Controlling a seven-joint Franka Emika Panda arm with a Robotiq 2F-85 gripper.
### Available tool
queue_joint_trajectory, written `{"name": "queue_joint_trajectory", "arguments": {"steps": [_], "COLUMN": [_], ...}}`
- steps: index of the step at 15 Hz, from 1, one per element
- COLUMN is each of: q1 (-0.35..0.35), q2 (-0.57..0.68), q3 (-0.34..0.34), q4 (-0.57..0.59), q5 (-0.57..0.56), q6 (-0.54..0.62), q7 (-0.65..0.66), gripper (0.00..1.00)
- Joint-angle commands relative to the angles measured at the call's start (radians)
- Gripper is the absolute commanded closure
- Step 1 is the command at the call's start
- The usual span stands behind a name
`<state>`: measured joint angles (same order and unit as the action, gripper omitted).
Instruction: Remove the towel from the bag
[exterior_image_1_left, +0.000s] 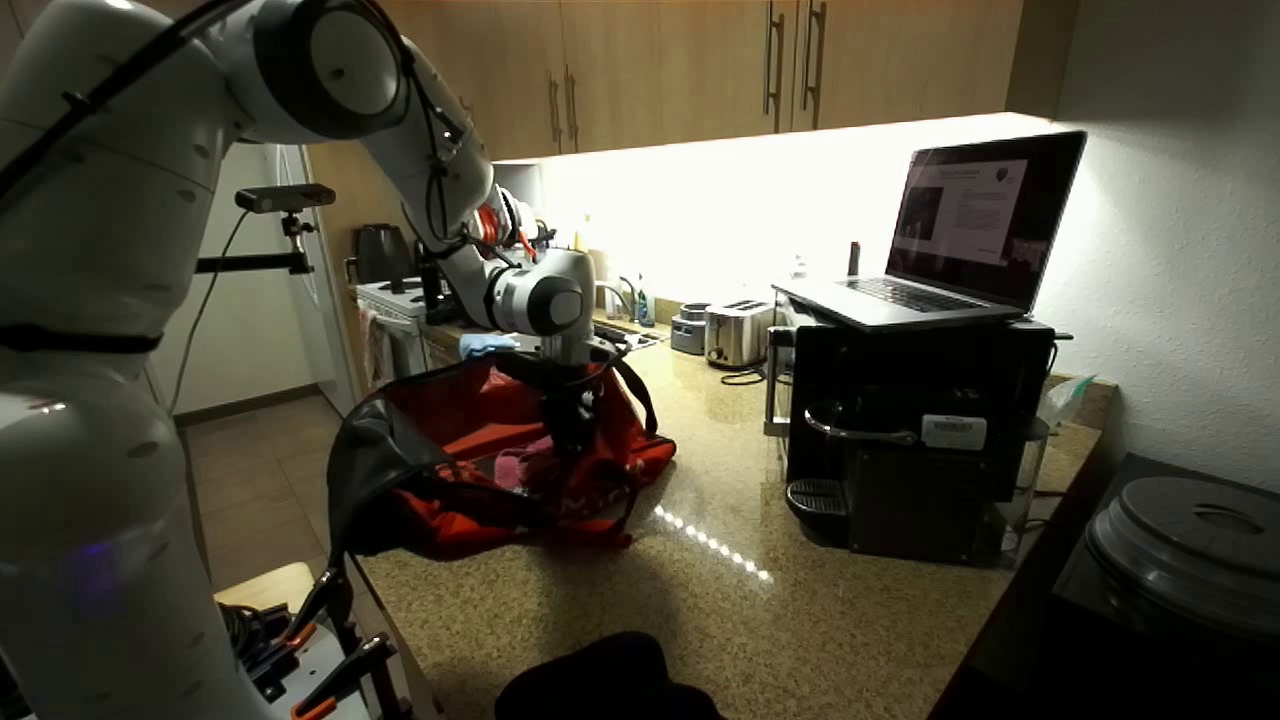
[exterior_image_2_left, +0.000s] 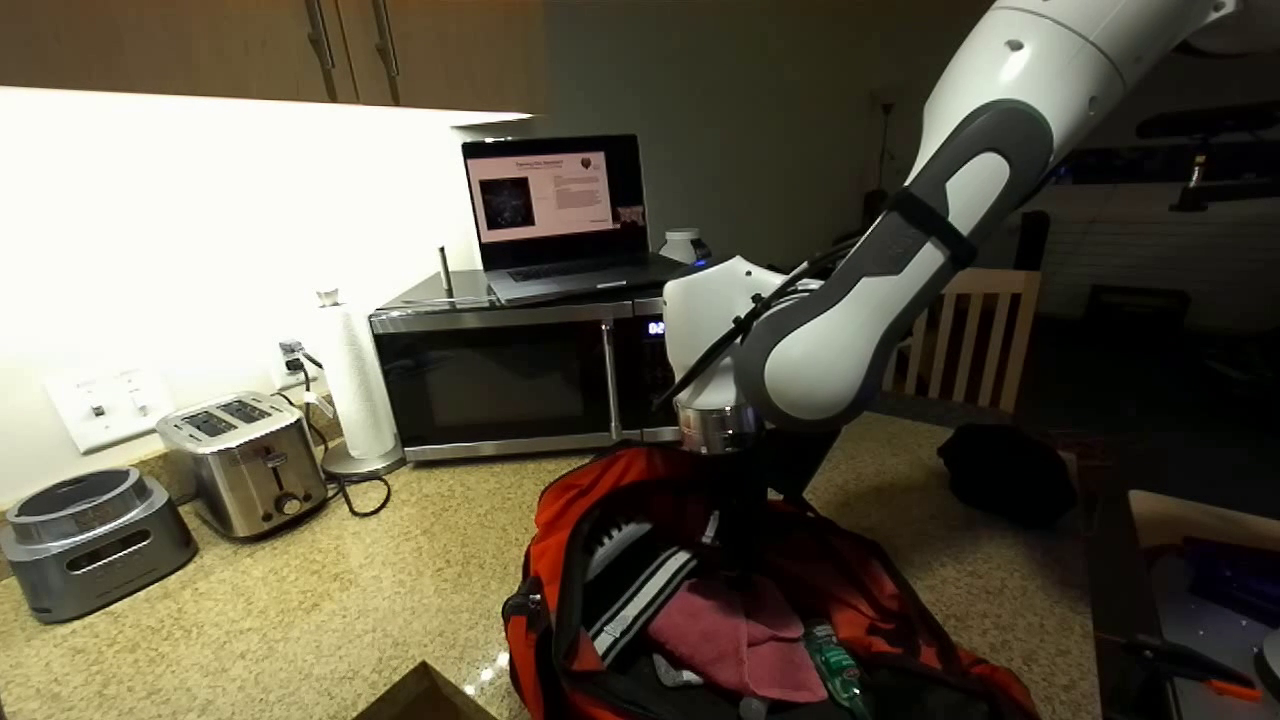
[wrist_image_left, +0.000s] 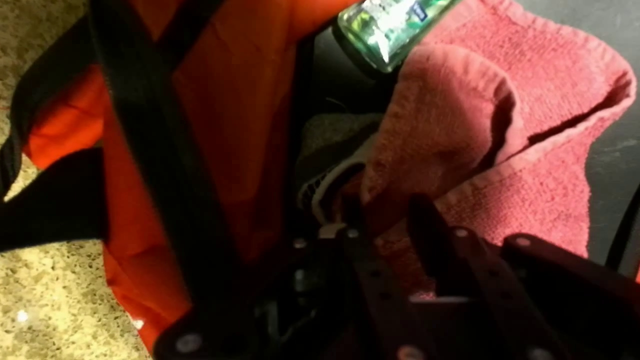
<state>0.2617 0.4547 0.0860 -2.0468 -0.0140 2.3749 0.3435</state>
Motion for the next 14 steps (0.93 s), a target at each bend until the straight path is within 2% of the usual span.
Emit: {"name": "queue_joint_trajectory", "arguments": {"steps": [1,3,5,7,14], "q1": [-0.009,-0.011,-0.016,-0.02,-0.026], "q2": [0.004,0.005,0.006,-0.004,-0.091], "q3": [0.005,0.005,0.006,0.006,0.005], "q4": [-0.002,0.0,0.003,0.006,0.022], "q5": [0.022,0.029,0.038,0.047,0.063], "q6": [0.019,0.013,0.002,-0.024,-0.16], "q7": [-0.001,-0.002,-0.002,-0.002,0.008], "gripper": [0.94,0.99,0.98,0.94,0.95]}}
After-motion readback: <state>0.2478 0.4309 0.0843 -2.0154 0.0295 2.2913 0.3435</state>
